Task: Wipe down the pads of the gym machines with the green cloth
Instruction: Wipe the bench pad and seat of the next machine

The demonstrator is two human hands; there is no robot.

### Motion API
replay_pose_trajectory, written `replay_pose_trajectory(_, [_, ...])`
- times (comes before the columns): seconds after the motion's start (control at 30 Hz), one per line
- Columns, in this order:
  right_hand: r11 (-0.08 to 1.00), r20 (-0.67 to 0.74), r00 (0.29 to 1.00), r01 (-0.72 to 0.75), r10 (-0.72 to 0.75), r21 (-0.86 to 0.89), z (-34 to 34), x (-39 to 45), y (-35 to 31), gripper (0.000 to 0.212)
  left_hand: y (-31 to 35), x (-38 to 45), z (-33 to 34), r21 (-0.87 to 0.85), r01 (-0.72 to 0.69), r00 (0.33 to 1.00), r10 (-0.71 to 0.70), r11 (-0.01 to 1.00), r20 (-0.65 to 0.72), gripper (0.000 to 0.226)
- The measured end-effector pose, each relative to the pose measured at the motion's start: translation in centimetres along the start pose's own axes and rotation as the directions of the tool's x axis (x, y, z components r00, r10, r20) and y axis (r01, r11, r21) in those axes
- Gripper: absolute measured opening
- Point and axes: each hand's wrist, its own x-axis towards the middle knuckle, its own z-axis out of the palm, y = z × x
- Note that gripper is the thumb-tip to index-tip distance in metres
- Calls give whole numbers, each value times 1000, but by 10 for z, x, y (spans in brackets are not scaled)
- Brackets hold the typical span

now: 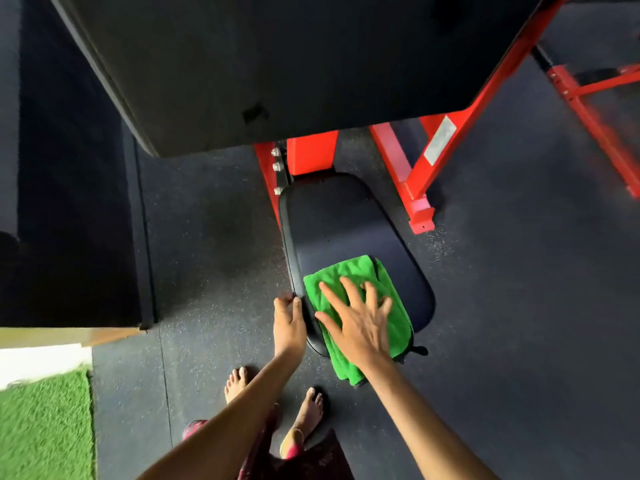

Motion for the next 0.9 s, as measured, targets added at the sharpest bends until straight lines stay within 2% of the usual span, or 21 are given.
replay_pose_trajectory(0.07, [1000,-34,999,12,-13,-26,4,8,5,59,4,-1,15,-111,99,992,-107,989,-73,21])
replay_pose_trajectory(0.13, [1000,-31,999,20,-20,4,12,14,4,62,10,-2,28,-216,207,957,-244,954,-159,36])
replay_pose_trajectory(0.23, [999,-74,996,43,-41,28,17,16,3,58,11,1,38,-233,269,897,-331,935,-292,48])
replay_pose_trajectory(0.37, [991,-126,983,133,-135,-26,12,12,32,53,11,0,45,-195,197,889,-259,961,-378,45])
replay_pose_trajectory(0.53, [995,-56,995,-78,82,61,4,61,33,62,5,8,46,-201,170,860,-245,965,-447,47])
replay_pose_trajectory(0.57, [997,-40,997,-59,61,52,3,67,23,62,3,8,47,-206,166,865,-242,964,-440,48])
replay_pose_trajectory(0.63, [995,-70,993,99,-99,7,1,67,2,59,-1,8,47,-204,150,875,-226,967,-429,49])
replay_pose_trajectory(0.7, [961,-103,956,274,-275,-25,5,53,-1,54,-2,7,47,-172,101,882,-168,980,-440,52])
replay_pose_trajectory(0.77, [924,-114,917,383,-383,-23,9,37,16,52,-1,2,47,6,6,895,-3,1000,-446,64])
replay_pose_trajectory(0.83, [910,-131,900,412,-415,-53,11,31,45,53,-1,-4,49,261,-106,898,205,960,-390,78])
replay_pose_trajectory(0.9, [945,-129,937,320,-325,-60,9,38,65,53,-2,-5,50,435,-173,890,329,884,-314,82])
